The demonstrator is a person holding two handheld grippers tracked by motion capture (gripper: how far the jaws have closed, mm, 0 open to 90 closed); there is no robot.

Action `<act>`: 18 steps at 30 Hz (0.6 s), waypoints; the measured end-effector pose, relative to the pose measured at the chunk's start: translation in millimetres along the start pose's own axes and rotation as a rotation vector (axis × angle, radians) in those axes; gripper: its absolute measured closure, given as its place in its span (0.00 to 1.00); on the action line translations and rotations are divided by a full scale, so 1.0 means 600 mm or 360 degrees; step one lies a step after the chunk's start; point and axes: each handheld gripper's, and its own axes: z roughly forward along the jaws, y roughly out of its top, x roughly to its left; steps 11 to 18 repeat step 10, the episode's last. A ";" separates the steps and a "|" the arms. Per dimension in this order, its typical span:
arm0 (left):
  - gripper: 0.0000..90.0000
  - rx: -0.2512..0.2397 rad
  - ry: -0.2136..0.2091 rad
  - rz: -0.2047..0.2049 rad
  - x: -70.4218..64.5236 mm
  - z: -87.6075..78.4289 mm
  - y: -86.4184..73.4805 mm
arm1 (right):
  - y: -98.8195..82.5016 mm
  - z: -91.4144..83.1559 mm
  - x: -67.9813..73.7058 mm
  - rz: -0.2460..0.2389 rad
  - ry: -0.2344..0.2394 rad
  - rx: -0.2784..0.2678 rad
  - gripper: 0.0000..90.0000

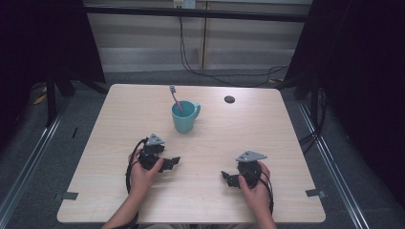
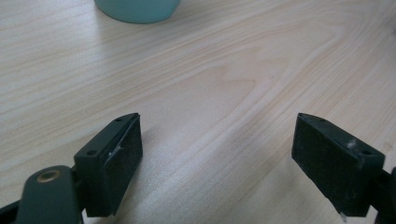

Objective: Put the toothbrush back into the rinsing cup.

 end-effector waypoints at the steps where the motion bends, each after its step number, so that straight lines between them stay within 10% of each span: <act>1: 0.18 0.0000 0.0003 0.0003 -0.001 0.000 0.000 | 0.000 0.000 0.000 0.0000 0.0001 0.0000 0.18; 18: 0.18 0.0006 0.0013 0.0012 -0.002 0.000 0.000 | 0.000 0.000 0.000 0.0000 0.0000 0.0000 0.18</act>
